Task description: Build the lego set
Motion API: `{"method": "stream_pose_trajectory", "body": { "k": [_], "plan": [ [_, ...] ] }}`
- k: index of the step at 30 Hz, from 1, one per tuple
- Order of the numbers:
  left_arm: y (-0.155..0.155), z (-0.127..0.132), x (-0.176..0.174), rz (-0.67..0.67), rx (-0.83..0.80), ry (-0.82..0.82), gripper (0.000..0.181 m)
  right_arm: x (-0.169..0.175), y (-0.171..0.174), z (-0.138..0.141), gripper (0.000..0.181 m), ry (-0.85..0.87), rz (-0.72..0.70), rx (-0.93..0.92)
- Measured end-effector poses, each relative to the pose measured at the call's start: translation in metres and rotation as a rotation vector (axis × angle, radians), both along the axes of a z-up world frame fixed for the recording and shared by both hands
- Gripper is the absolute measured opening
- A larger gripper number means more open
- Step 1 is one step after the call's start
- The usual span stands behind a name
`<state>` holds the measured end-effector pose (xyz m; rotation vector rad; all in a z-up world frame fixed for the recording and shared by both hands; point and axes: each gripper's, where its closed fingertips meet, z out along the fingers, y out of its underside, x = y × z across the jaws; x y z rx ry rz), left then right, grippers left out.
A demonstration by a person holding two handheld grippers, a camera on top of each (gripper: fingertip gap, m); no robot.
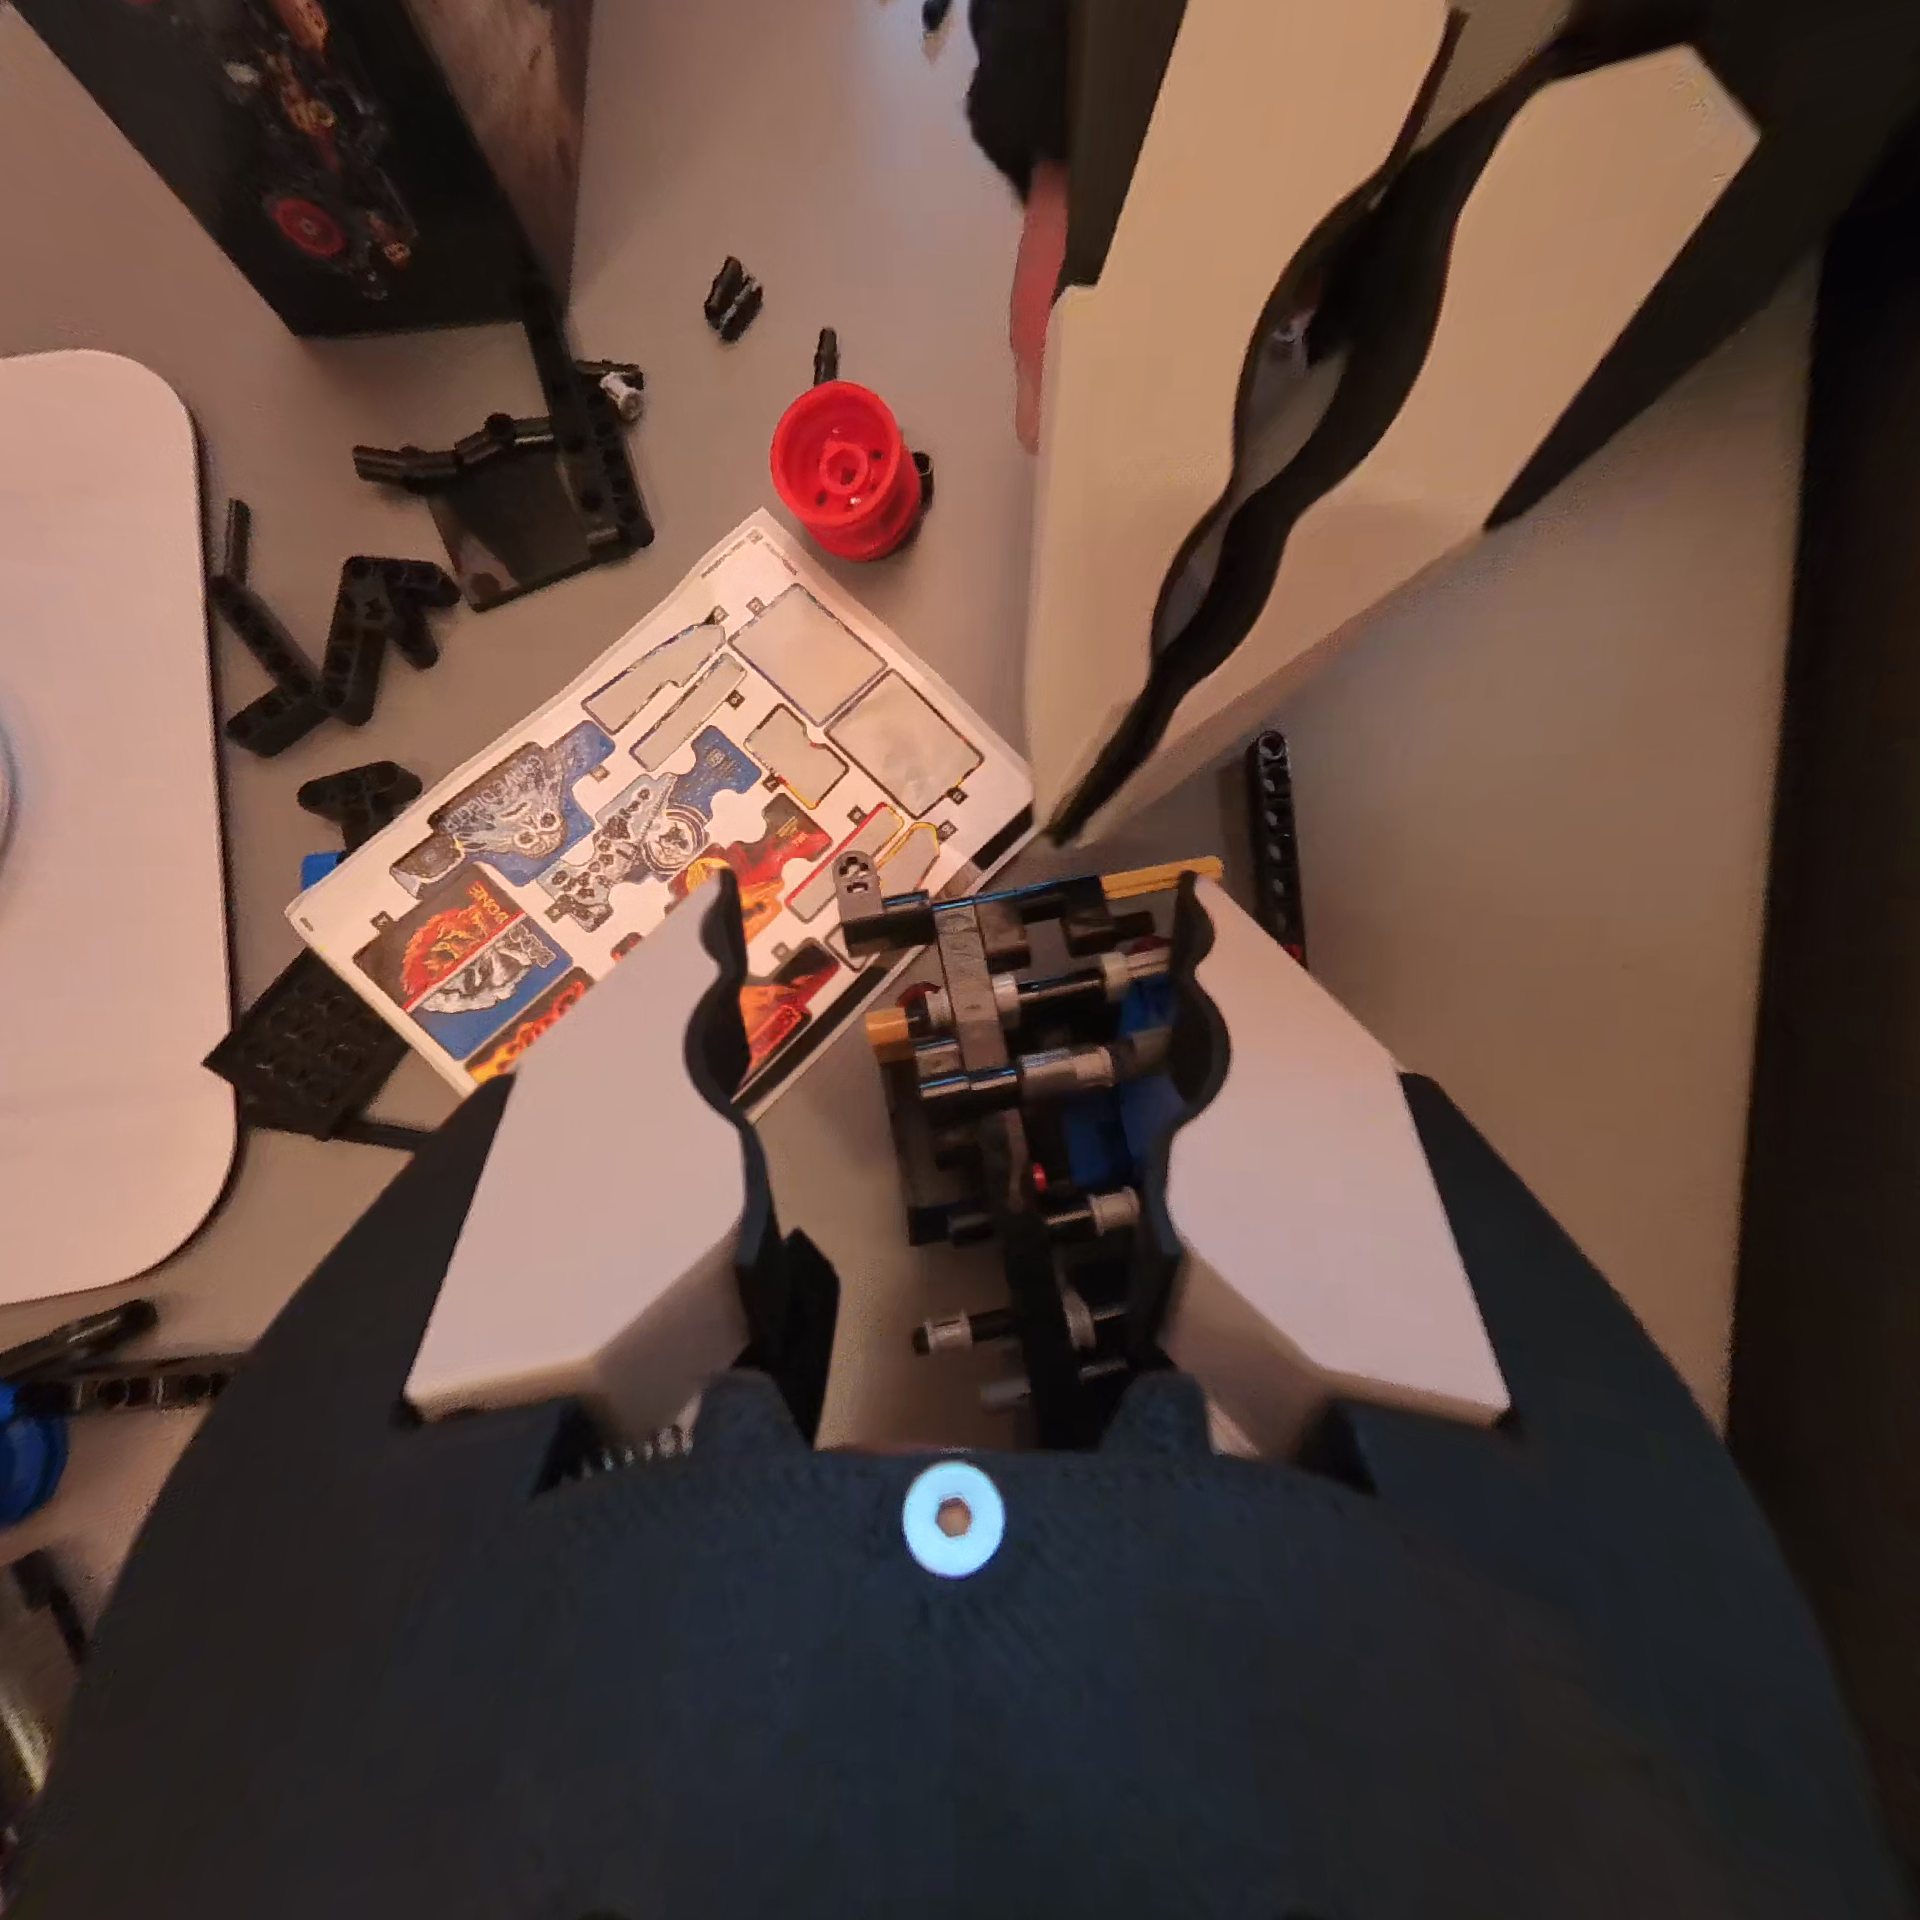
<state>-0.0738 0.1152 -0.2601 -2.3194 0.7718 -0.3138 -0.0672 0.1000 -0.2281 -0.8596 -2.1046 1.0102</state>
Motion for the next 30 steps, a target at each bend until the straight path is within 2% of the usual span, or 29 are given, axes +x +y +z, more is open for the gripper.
{"method": "stream_pose_trajectory", "body": {
  "k": [3,6,11,14,16,19,24,30],
  "plan": [
    [0.002,0.009,-0.008,-0.001,0.042,0.002,0.08,0.013,0.003,-0.004,0.001,-0.058,0.039,-0.014],
    [-0.002,0.029,-0.019,0.028,0.074,-0.033,0.08,0.026,0.0,-0.005,0.007,-0.133,0.1,-0.046],
    [-0.019,0.049,-0.034,0.068,0.124,-0.011,0.078,0.051,-0.016,-0.047,0.024,-0.359,0.211,-0.017],
    [-0.034,0.047,-0.033,0.067,0.126,0.035,0.078,0.054,-0.021,-0.062,0.017,-0.405,0.228,0.031],
    [-0.043,0.044,-0.028,0.064,0.124,0.046,0.078,0.054,-0.022,-0.066,0.005,-0.409,0.234,0.047],
    [-0.054,0.041,-0.021,0.073,0.136,0.063,0.078,0.054,-0.022,-0.065,0.005,-0.395,0.241,0.054],
    [-0.07,0.043,-0.003,0.059,0.191,0.139,0.073,0.051,-0.024,-0.045,0.005,-0.262,0.28,0.084],
    [-0.088,0.034,0.015,0.031,0.242,0.275,0.054,0.05,-0.027,-0.029,0.005,-0.166,0.301,0.099]
  ]
}}
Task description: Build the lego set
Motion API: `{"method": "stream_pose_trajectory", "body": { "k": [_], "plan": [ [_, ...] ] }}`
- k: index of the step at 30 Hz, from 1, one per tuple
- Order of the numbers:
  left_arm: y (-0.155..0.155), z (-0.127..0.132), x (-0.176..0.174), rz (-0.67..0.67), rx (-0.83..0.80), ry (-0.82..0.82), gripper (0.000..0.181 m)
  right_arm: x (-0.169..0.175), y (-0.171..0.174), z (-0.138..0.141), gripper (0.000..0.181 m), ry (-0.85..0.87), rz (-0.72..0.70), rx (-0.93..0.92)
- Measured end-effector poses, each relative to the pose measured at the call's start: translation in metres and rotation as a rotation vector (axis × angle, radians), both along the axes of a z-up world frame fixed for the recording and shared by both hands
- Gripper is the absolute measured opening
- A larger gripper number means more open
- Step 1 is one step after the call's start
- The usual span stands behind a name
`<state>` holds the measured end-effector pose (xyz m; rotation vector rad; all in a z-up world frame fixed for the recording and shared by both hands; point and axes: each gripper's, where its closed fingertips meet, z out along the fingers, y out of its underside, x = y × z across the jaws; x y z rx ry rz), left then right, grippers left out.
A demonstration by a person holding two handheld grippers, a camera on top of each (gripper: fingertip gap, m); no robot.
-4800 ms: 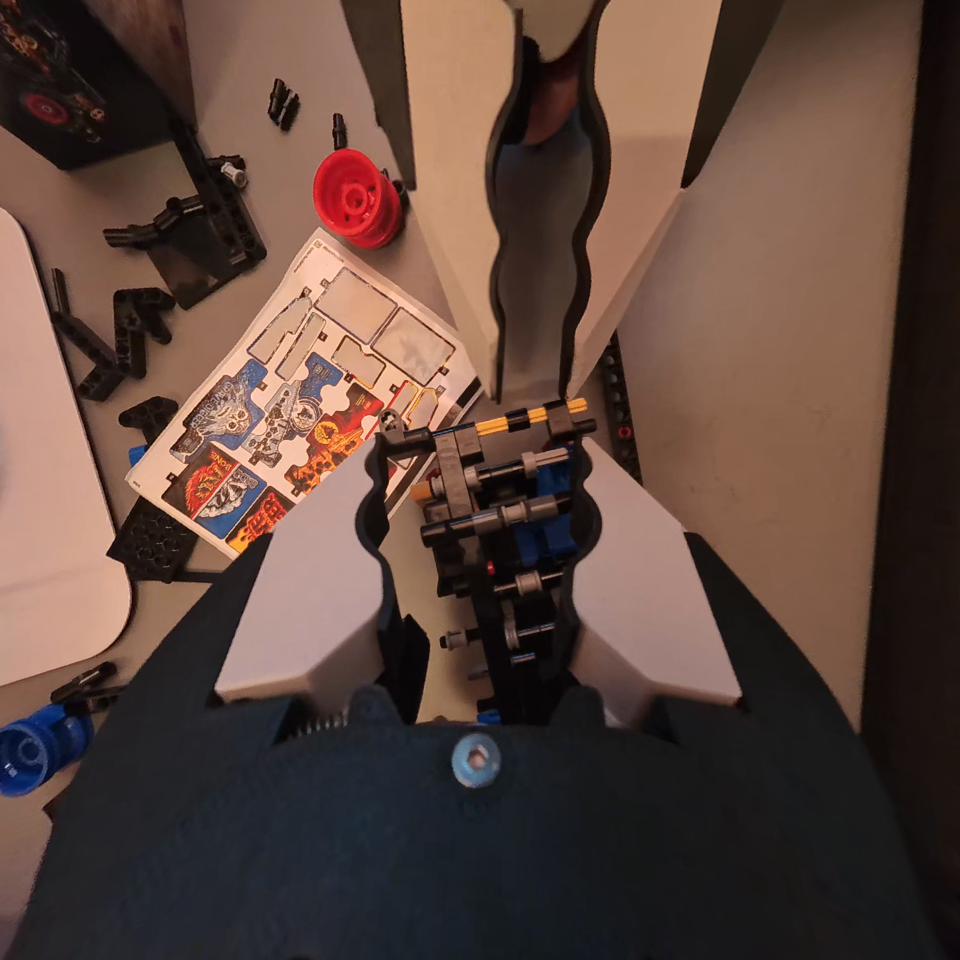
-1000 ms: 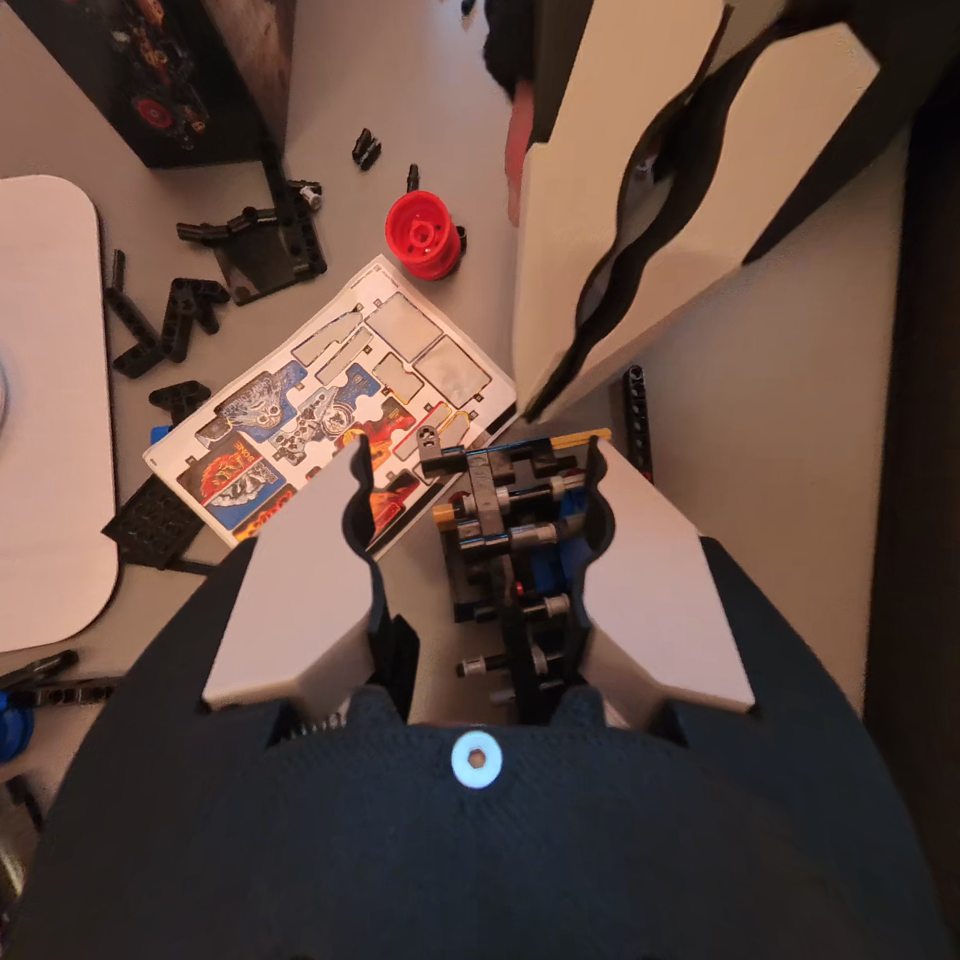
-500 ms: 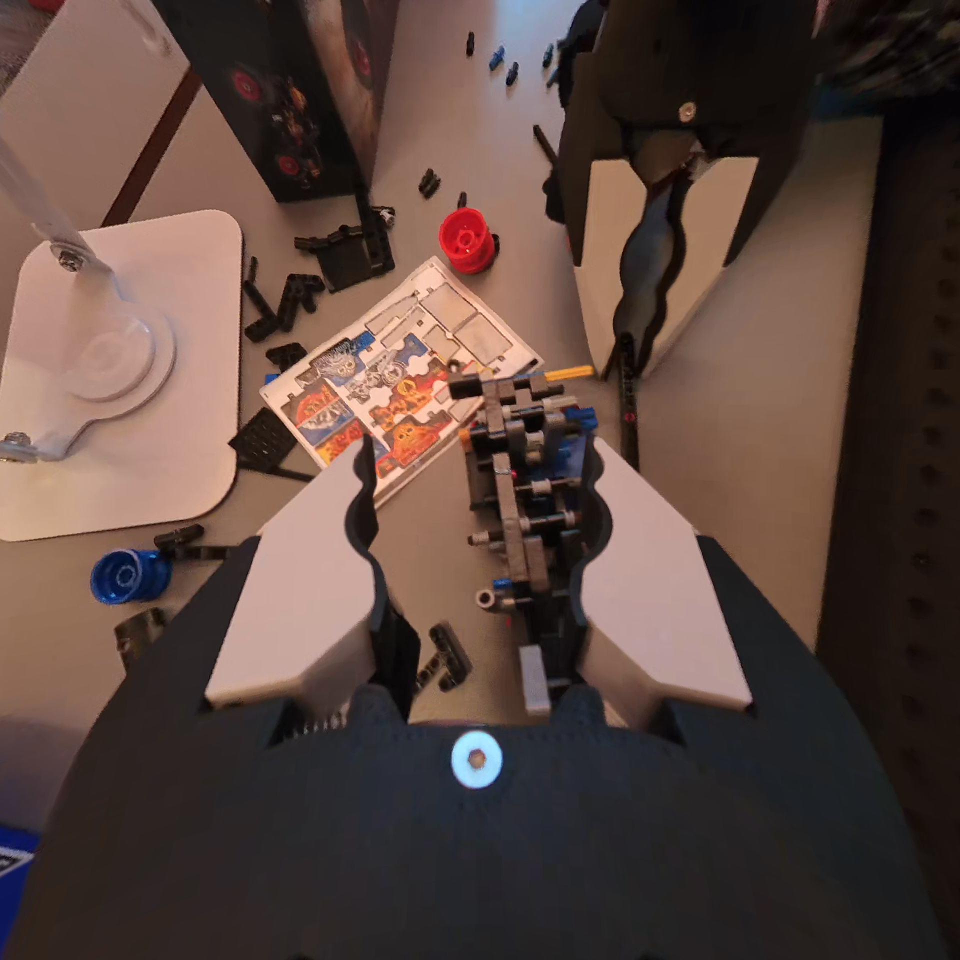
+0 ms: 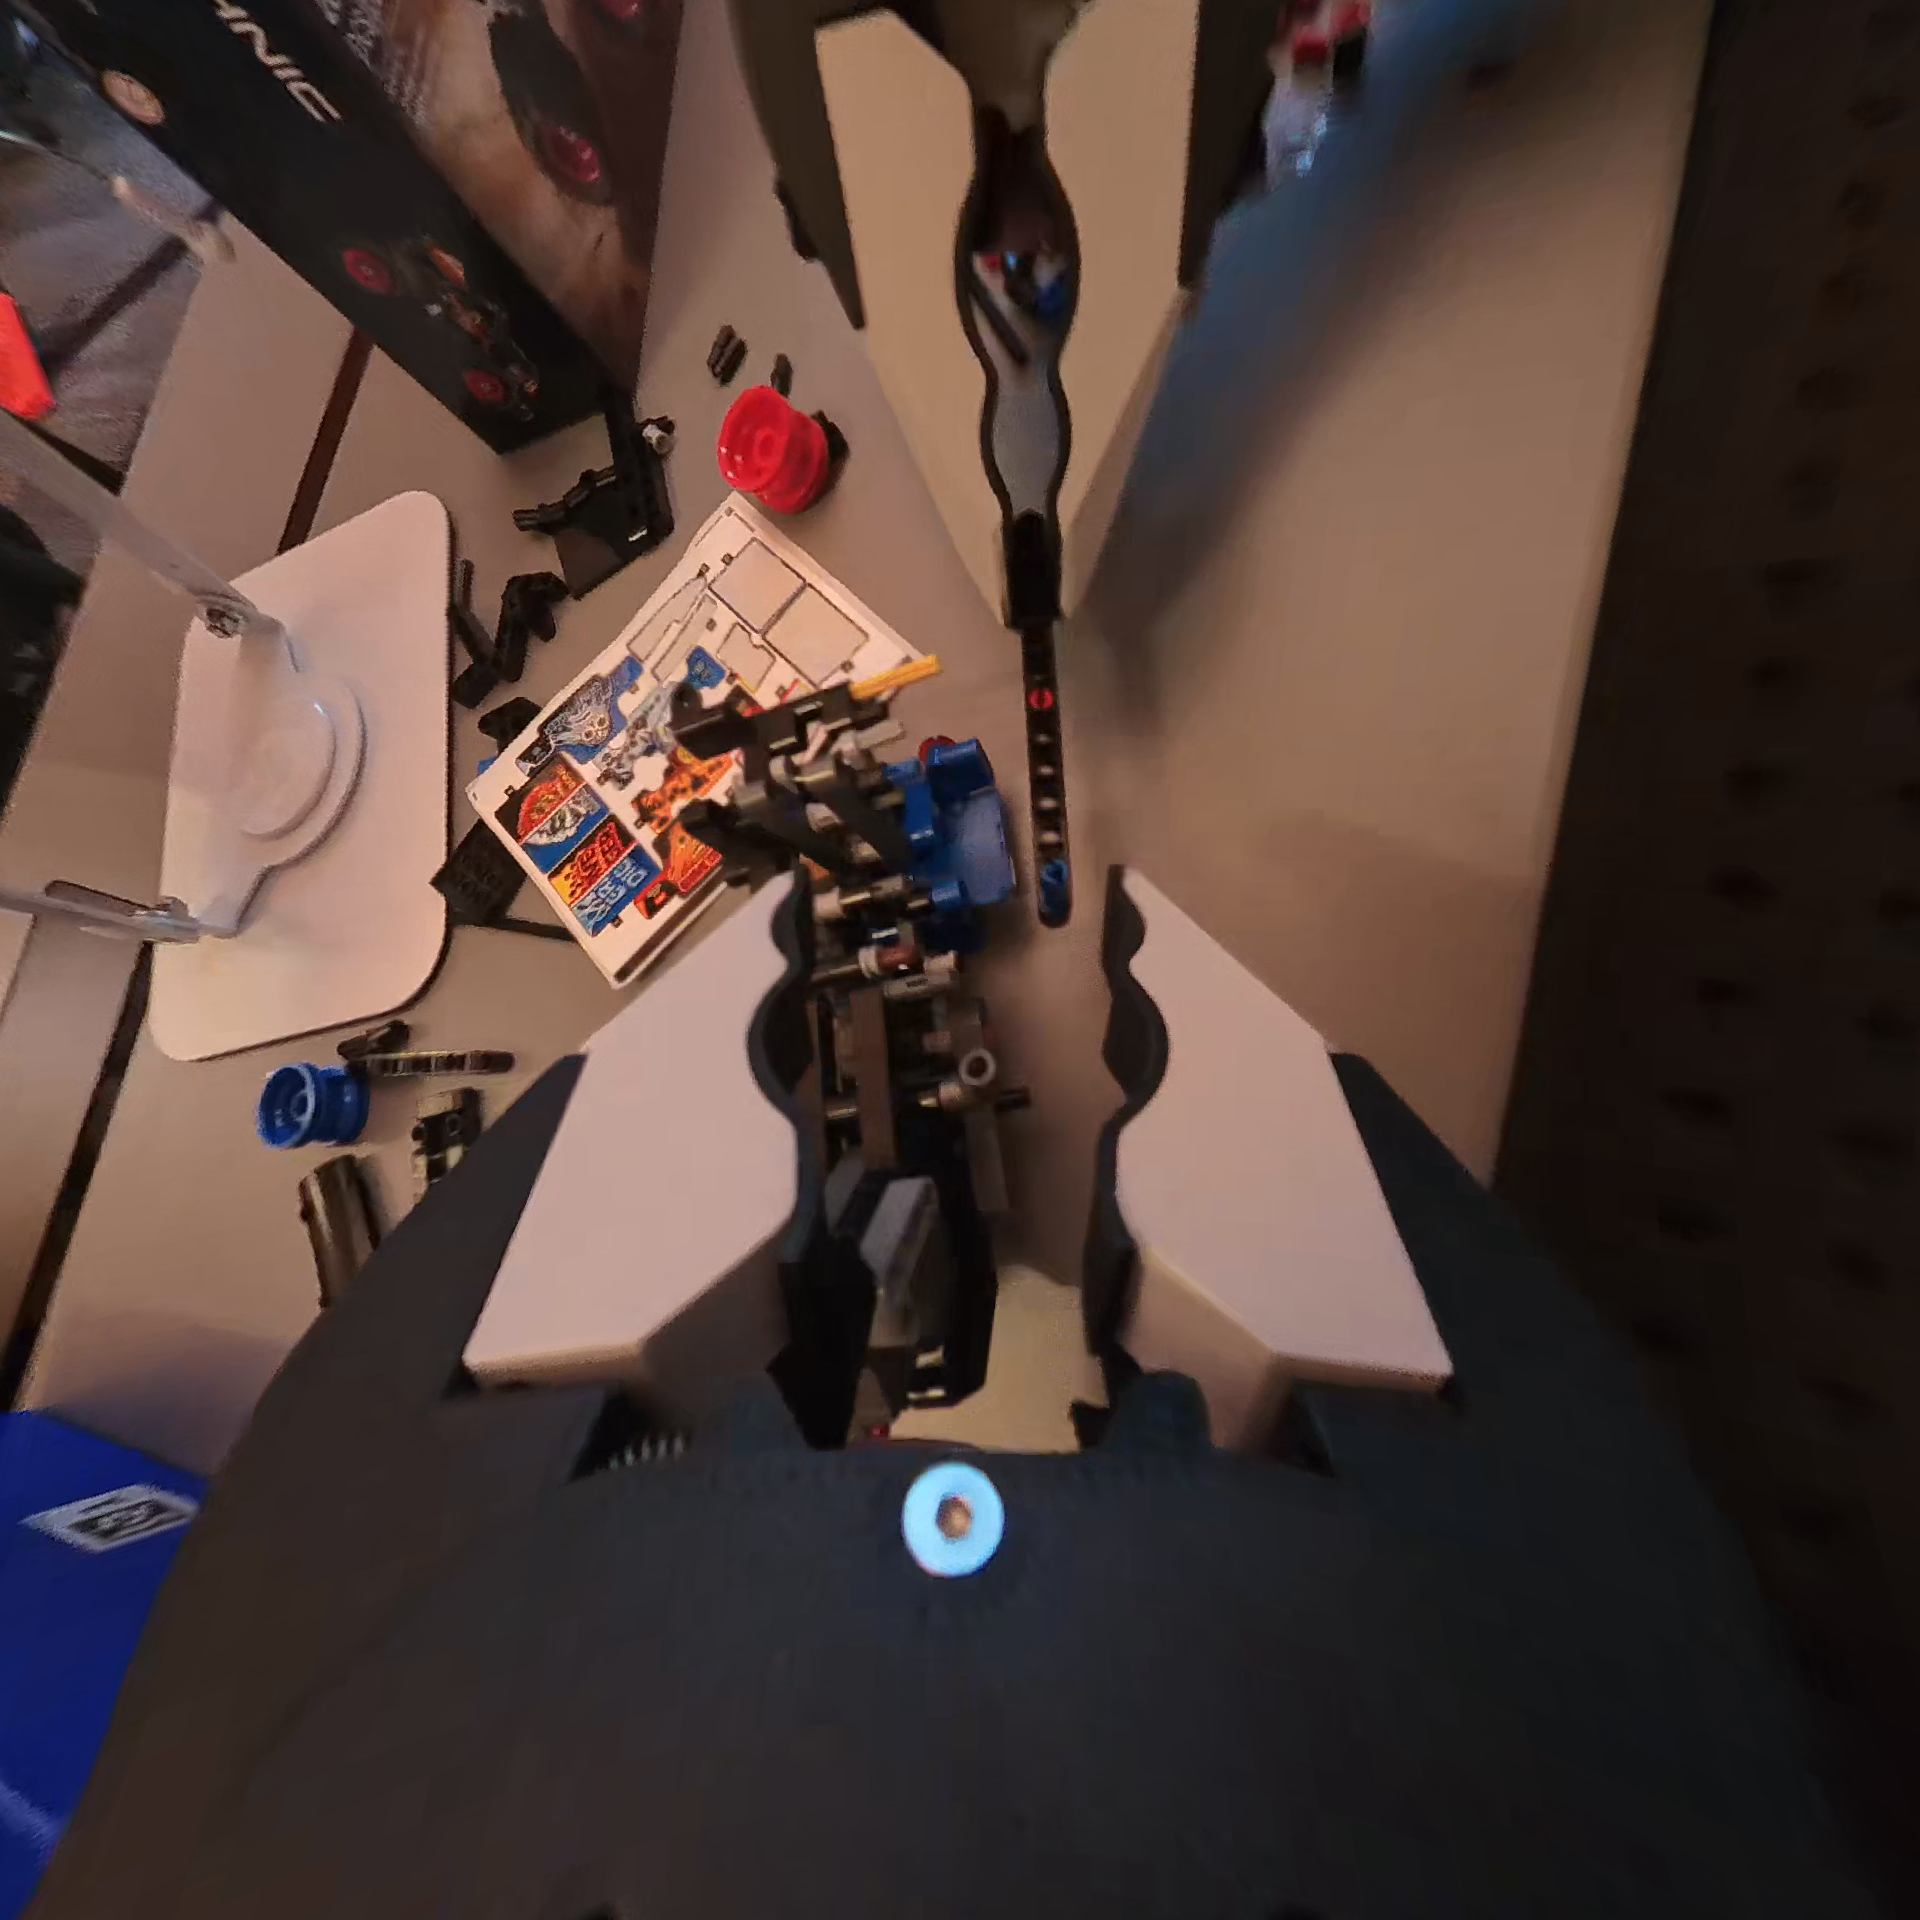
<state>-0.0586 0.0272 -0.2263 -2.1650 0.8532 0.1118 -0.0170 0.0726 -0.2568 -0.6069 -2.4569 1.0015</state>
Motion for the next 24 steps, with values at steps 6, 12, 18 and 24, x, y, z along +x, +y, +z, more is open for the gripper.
{"method": "stream_pose_trajectory", "body": {
  "k": [6,12,18,24],
  "plan": [
    [-0.004,-0.009,0.013,-0.018,0.073,0.145,0.009,0.0,-0.006,0.008,0.005,0.027,0.011,-0.027],
    [-0.001,-0.006,0.008,-0.006,0.202,0.366,0.005,-0.003,0.001,0.009,0.022,-0.042,-0.053,-0.119],
    [0.0,-0.006,0.003,-0.043,0.317,0.597,0.005,-0.008,0.007,0.005,0.01,-0.086,-0.092,-0.203],
    [-0.002,-0.007,0.001,-0.062,0.37,0.697,0.005,-0.01,0.008,0.001,0.009,-0.105,-0.11,-0.205]
  ]
}}
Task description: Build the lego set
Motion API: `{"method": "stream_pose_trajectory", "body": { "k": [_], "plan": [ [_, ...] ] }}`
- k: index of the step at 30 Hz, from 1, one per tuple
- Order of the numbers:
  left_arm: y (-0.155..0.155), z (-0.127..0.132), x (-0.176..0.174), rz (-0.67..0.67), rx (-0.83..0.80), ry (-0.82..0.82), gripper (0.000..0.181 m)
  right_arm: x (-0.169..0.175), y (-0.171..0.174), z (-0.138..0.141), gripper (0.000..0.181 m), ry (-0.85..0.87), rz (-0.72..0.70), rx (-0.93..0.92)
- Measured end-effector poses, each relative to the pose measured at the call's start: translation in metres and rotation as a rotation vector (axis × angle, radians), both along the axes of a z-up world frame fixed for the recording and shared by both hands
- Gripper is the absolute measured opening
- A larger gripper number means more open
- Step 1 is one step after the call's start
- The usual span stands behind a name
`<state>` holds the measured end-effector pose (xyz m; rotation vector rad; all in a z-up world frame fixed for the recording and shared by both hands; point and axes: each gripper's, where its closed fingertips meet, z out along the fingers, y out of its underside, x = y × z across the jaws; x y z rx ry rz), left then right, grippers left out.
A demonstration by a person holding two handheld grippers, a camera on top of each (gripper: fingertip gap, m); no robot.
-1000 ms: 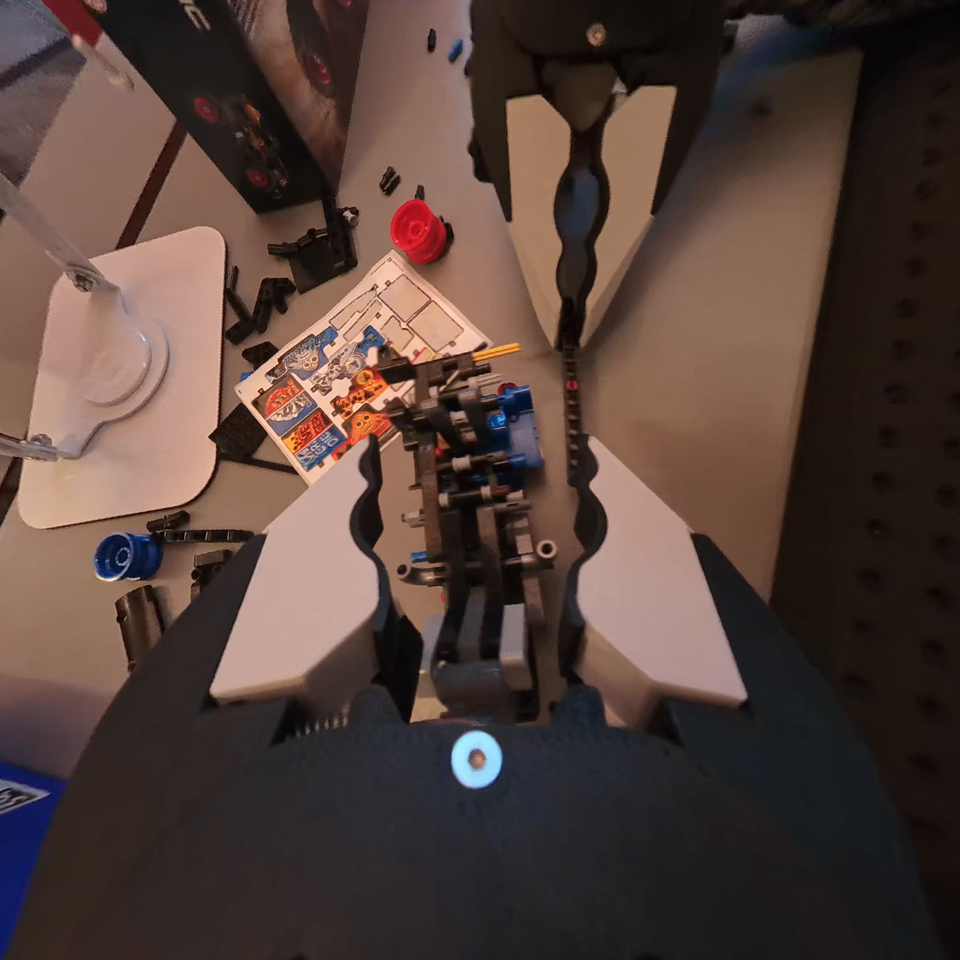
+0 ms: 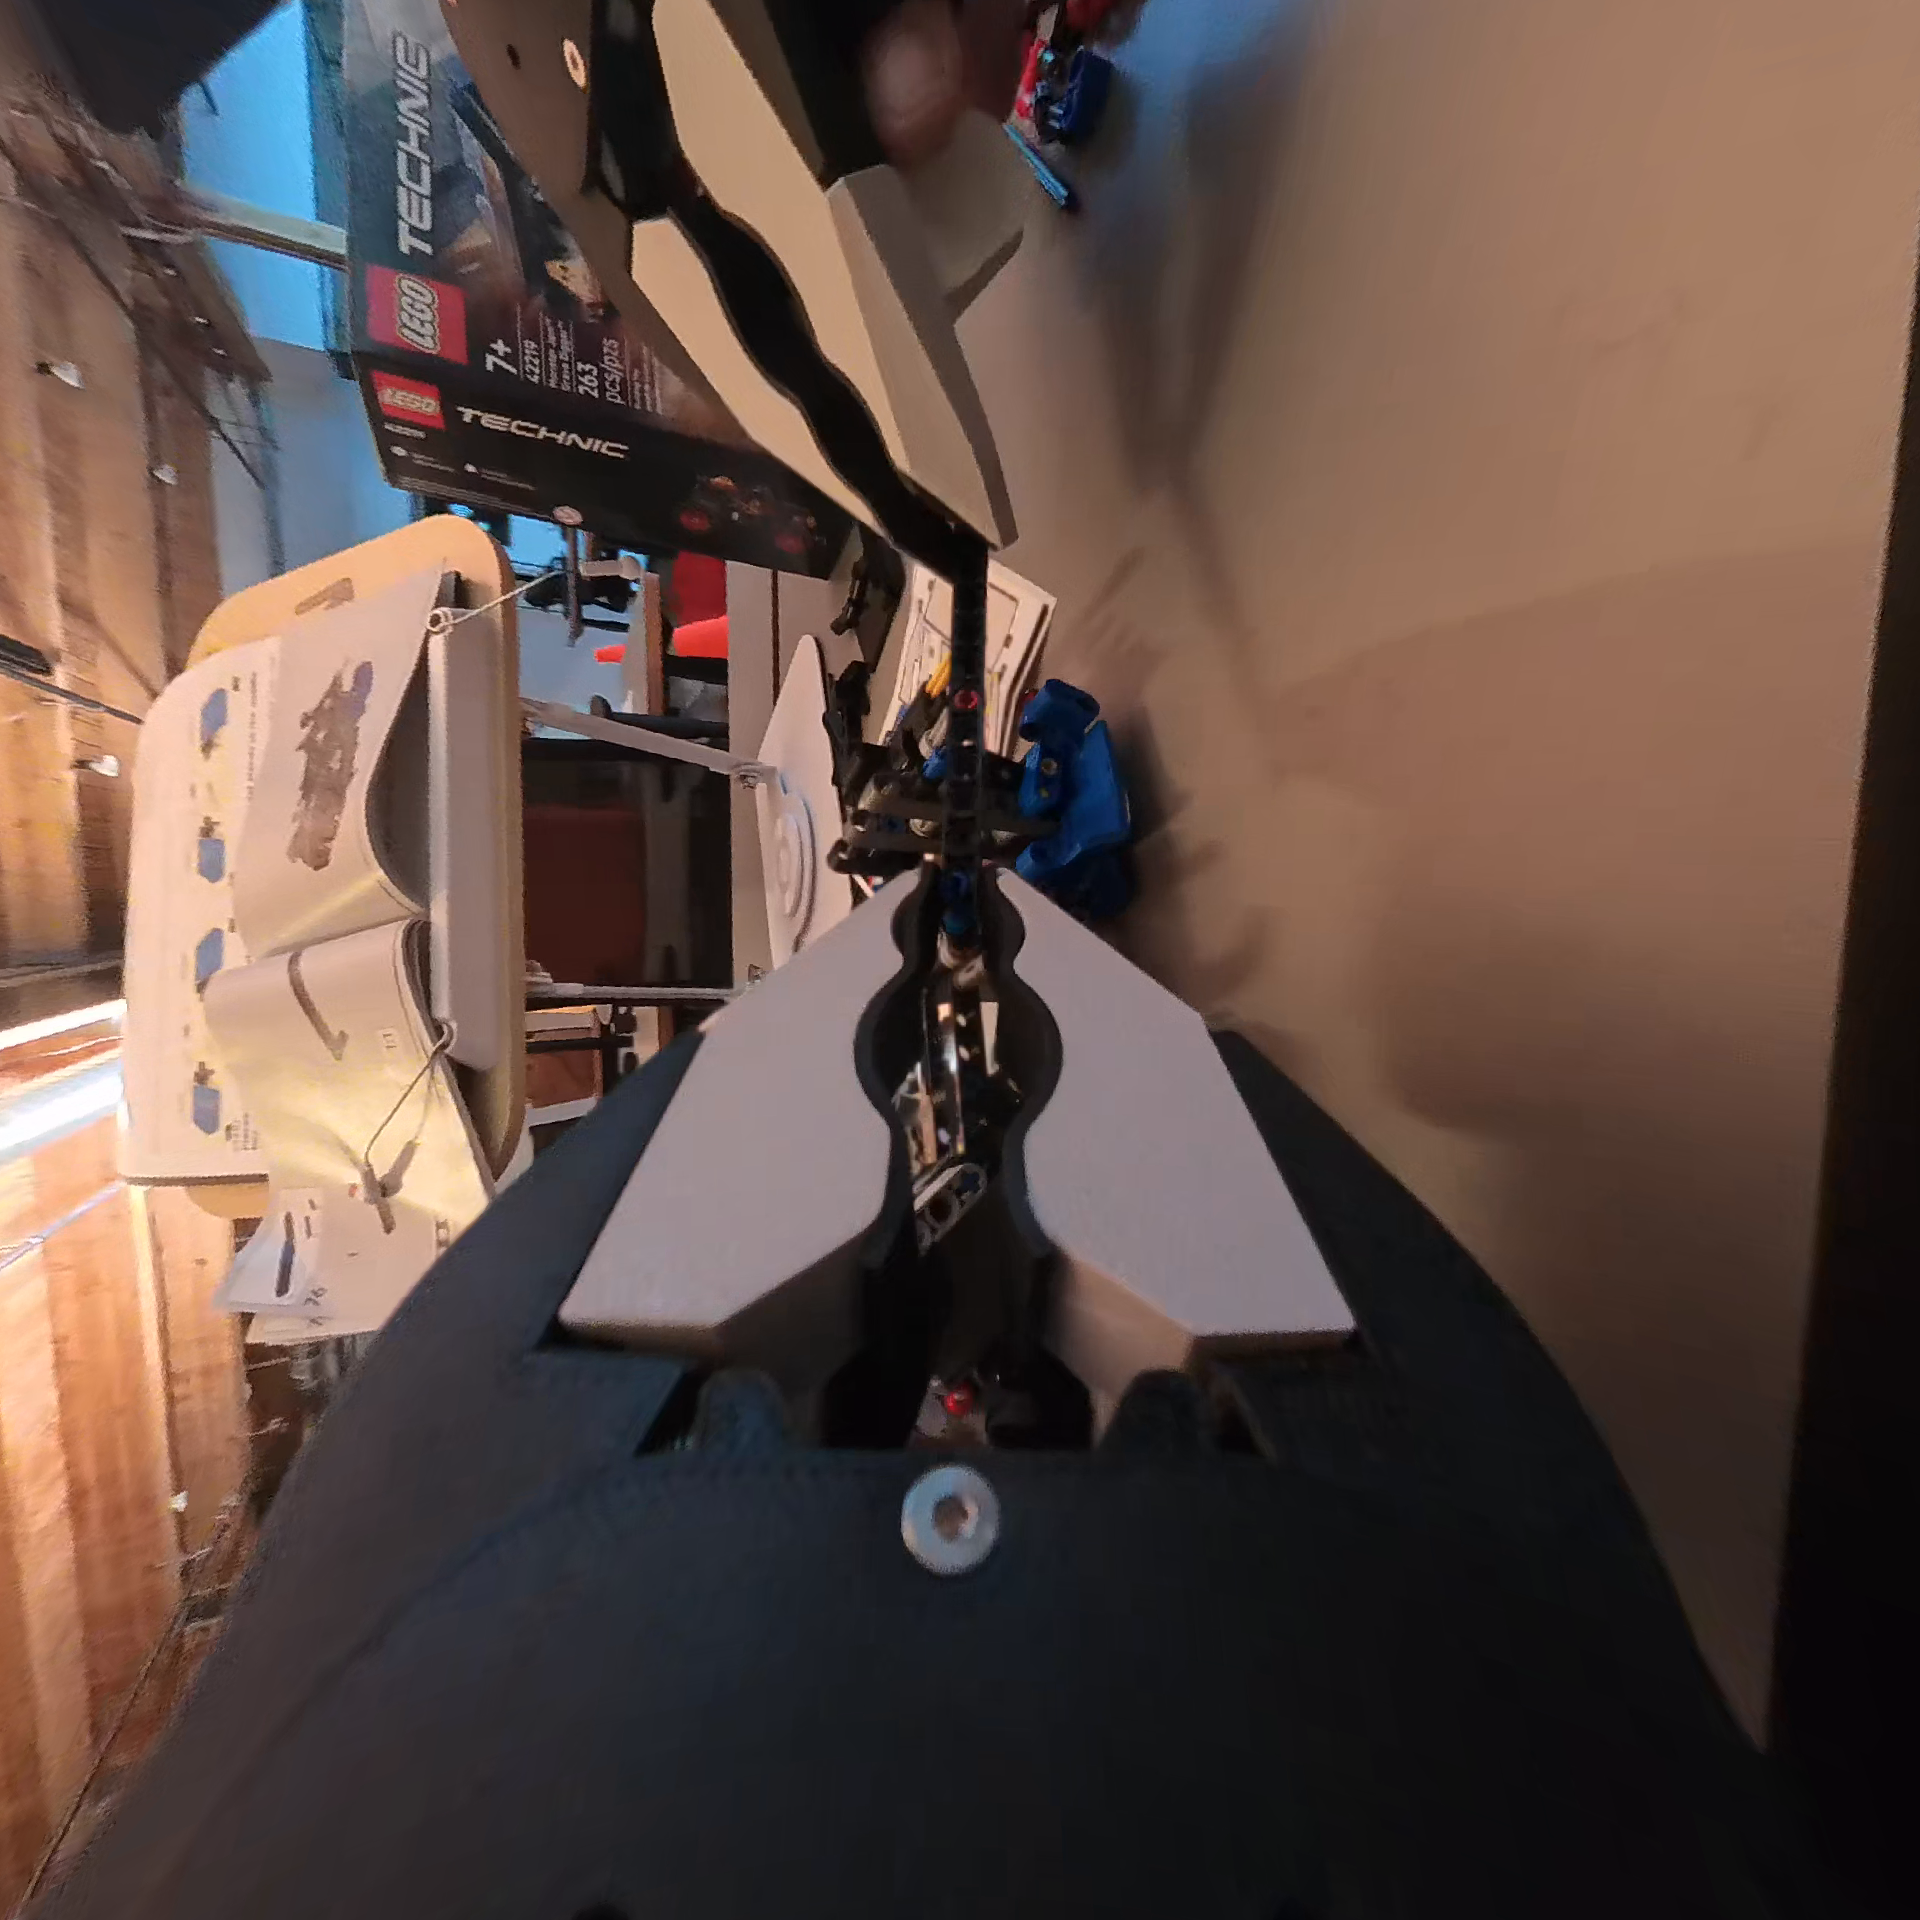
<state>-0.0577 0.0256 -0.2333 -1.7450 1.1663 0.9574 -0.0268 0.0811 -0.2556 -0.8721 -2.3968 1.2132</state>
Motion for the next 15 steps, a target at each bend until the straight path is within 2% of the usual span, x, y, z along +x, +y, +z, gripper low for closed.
{"method": "stream_pose_trajectory", "body": {
  "k": [7,15],
  "plan": [
    [-0.0008,0.0036,-0.002,0.025,0.077,0.02,0.006,-0.0062,0.001,-0.0003,0.01,0.011,-0.03,-0.005],
    [-0.0021,0.0006,-0.0079,0.051,0.09,0.055,0.005,-0.0069,0.0043,-0.0004,0.008,-0.002,-0.043,-0.021]
  ]
}}
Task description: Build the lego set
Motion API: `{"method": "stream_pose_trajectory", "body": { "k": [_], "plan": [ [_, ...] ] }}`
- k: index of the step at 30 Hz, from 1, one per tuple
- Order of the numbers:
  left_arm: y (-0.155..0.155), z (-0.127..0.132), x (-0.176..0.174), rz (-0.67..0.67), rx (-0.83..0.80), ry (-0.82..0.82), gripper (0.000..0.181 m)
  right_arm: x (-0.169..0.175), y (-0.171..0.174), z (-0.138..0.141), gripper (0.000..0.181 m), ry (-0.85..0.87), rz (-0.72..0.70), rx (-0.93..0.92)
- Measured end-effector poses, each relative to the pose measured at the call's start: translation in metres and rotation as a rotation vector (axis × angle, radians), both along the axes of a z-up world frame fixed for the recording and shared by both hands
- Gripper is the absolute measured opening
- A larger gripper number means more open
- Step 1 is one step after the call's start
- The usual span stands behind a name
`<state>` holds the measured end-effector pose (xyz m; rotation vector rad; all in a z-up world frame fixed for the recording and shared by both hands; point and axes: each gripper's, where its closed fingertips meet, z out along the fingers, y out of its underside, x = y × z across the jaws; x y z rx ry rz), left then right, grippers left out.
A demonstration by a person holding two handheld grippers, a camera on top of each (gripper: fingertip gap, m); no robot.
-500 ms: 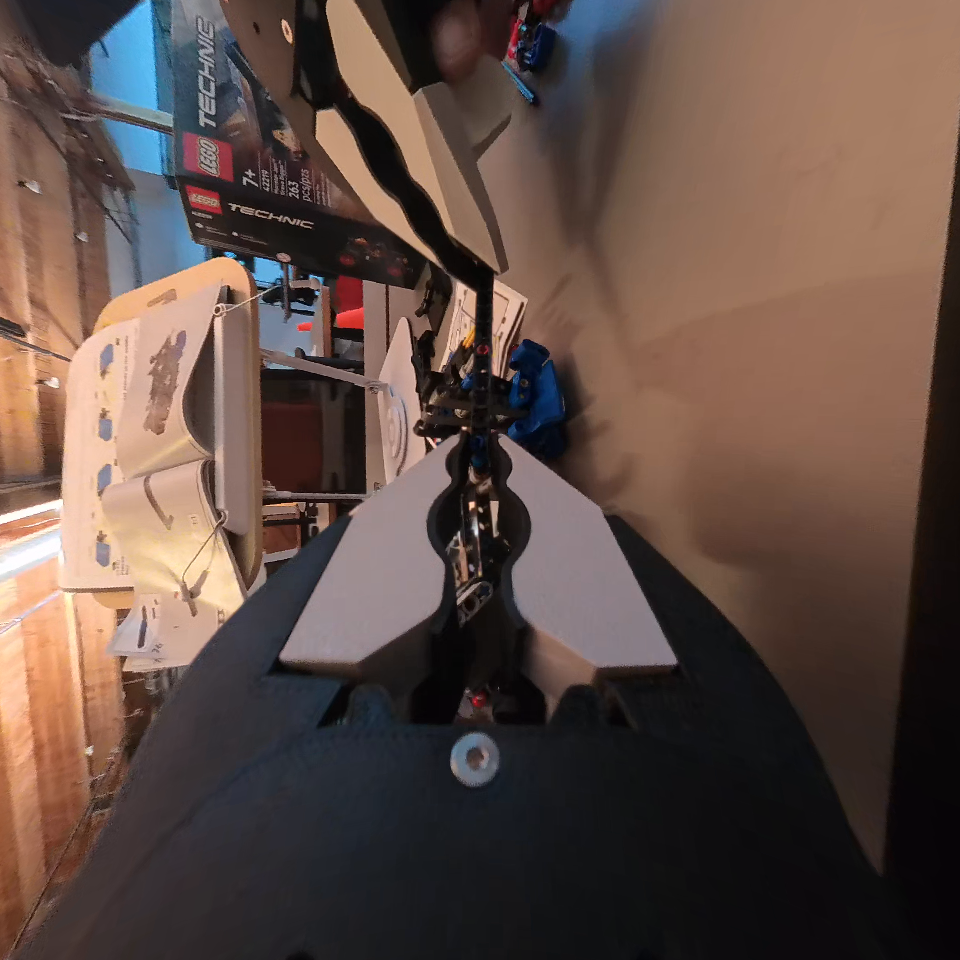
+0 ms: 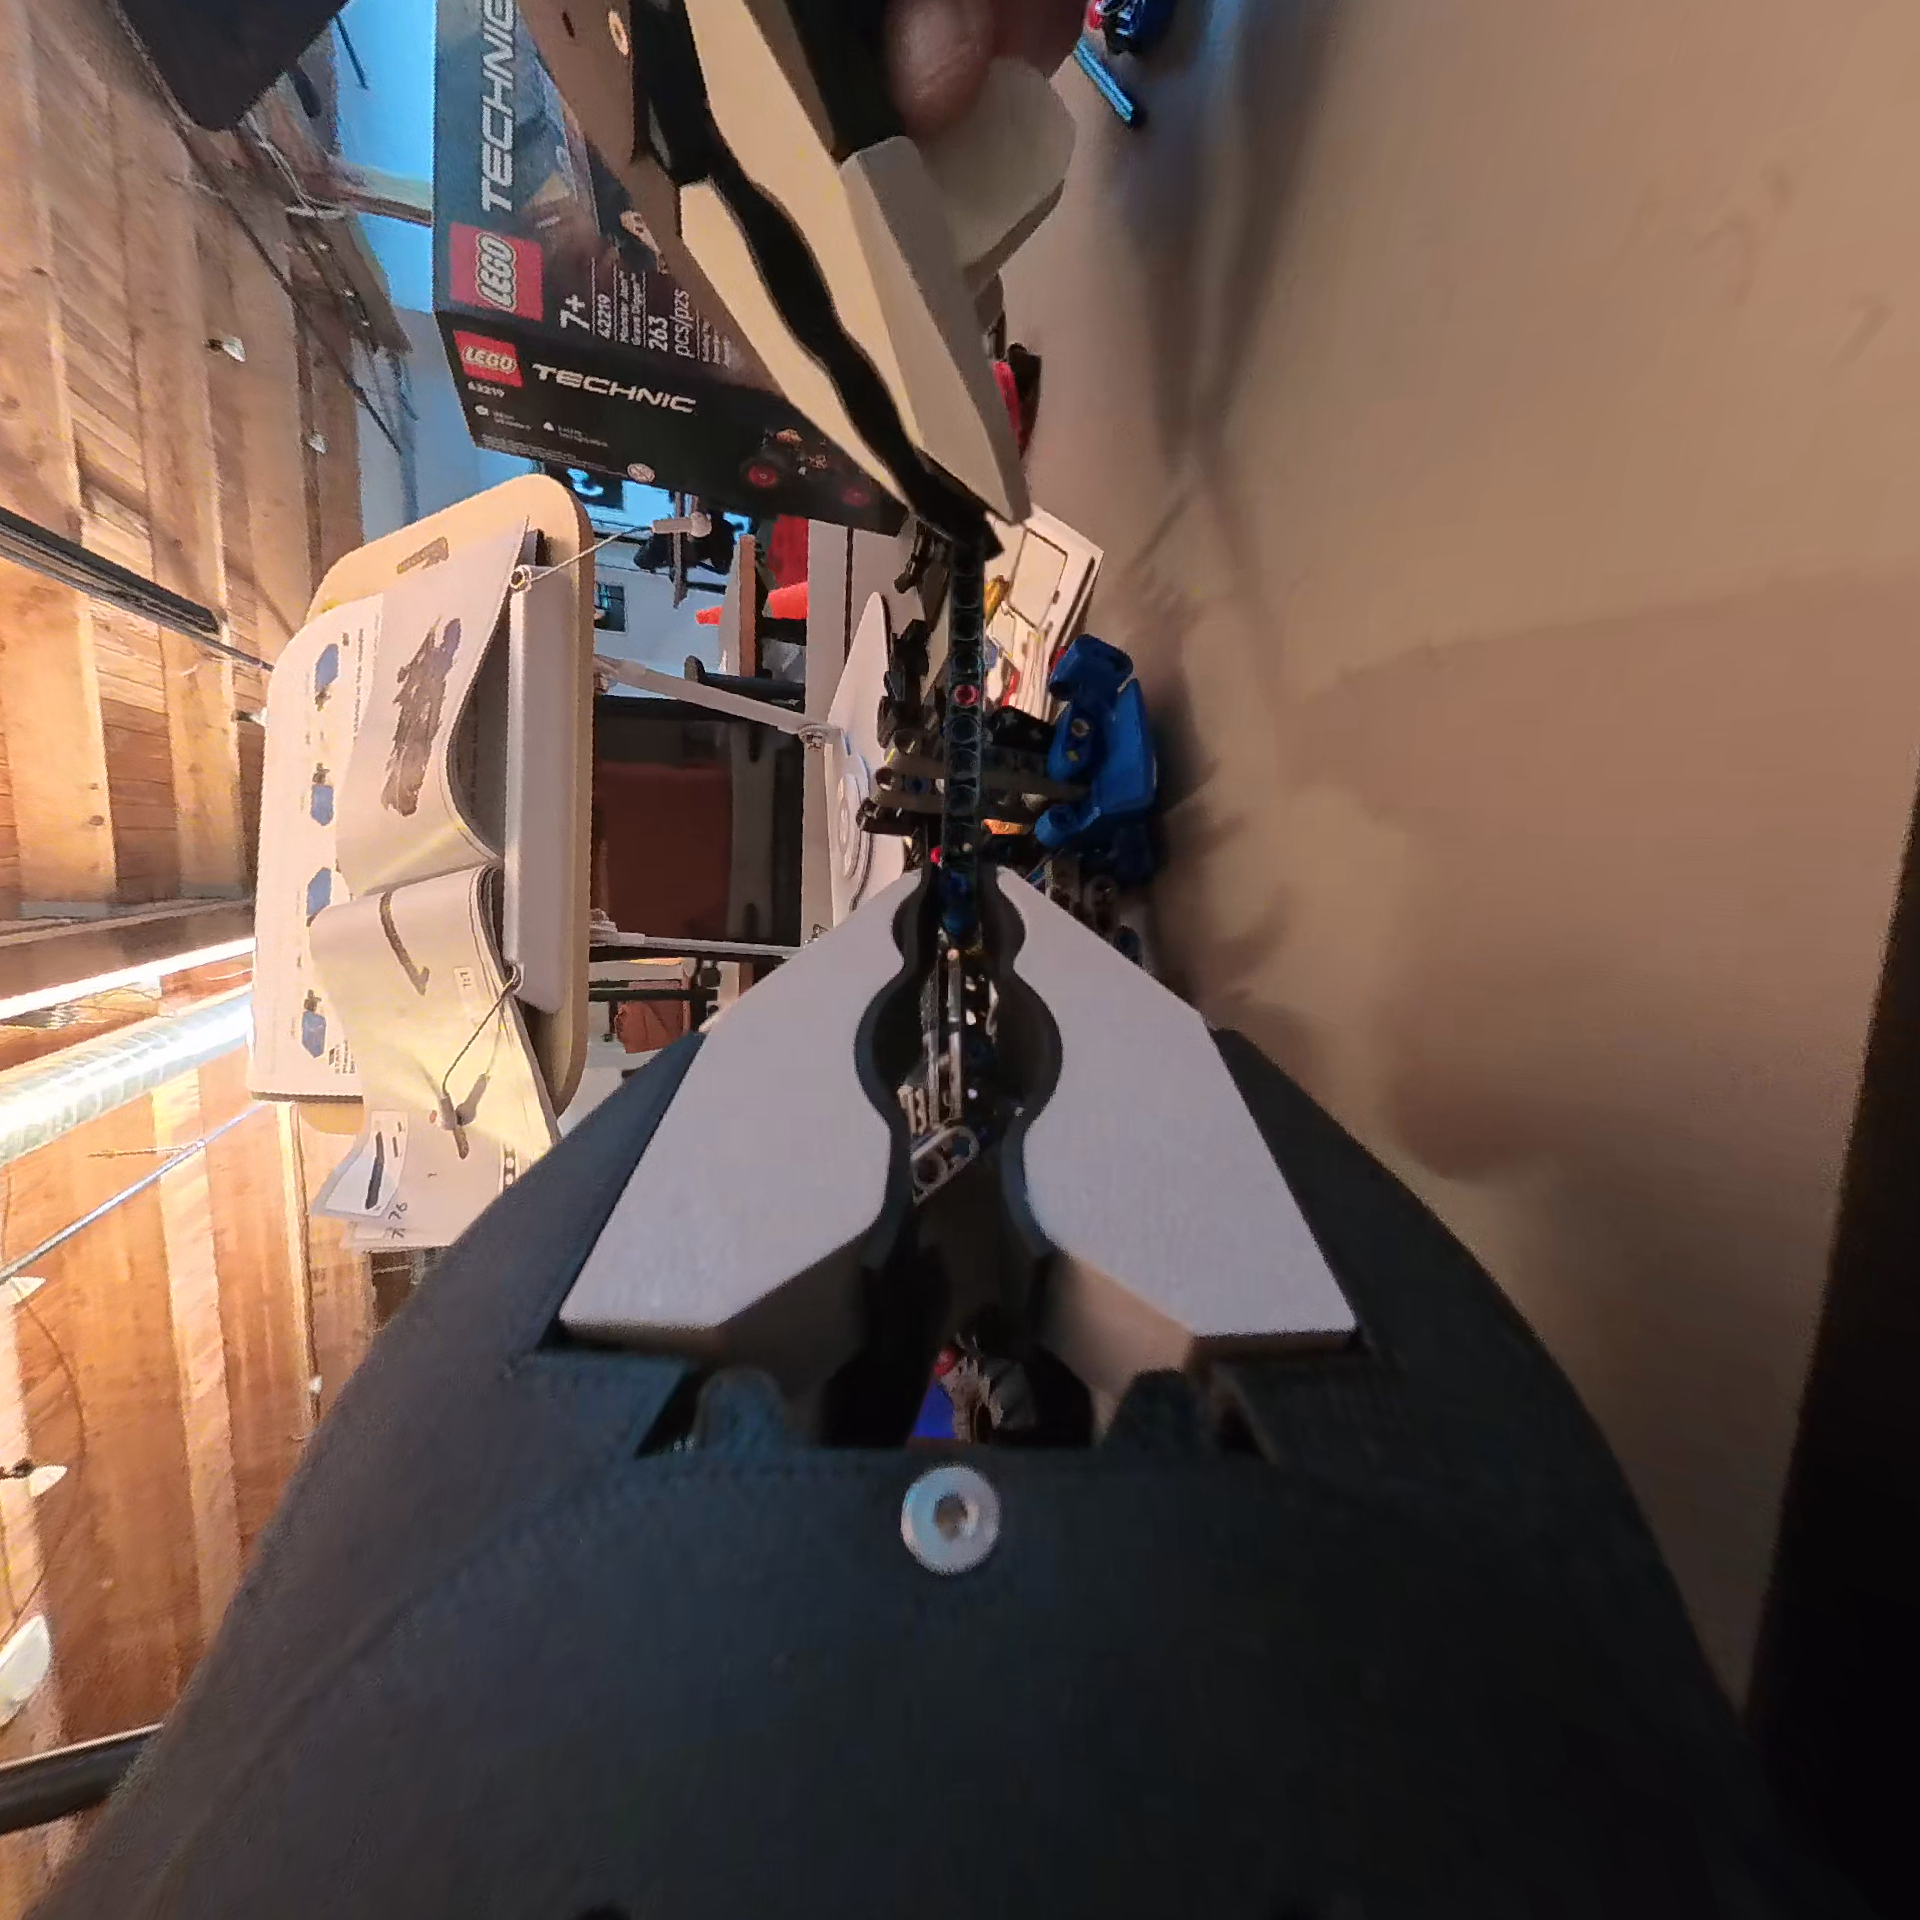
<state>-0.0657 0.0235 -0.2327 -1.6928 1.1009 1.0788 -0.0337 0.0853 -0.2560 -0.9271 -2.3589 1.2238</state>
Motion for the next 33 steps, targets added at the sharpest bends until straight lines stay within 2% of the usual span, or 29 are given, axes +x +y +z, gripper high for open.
{"method": "stream_pose_trajectory", "body": {
  "k": [13,33],
  "plan": [
    [-0.005,-0.004,-0.002,0.001,-0.006,0.025,0.005,-0.004,-0.004,-0.009,0.008,-0.01,-0.007,0.041],
    [-0.004,-0.005,-0.013,0.047,0.024,0.037,0.007,-0.016,0.001,-0.007,0.007,0.018,-0.082,0.045]
  ]
}}
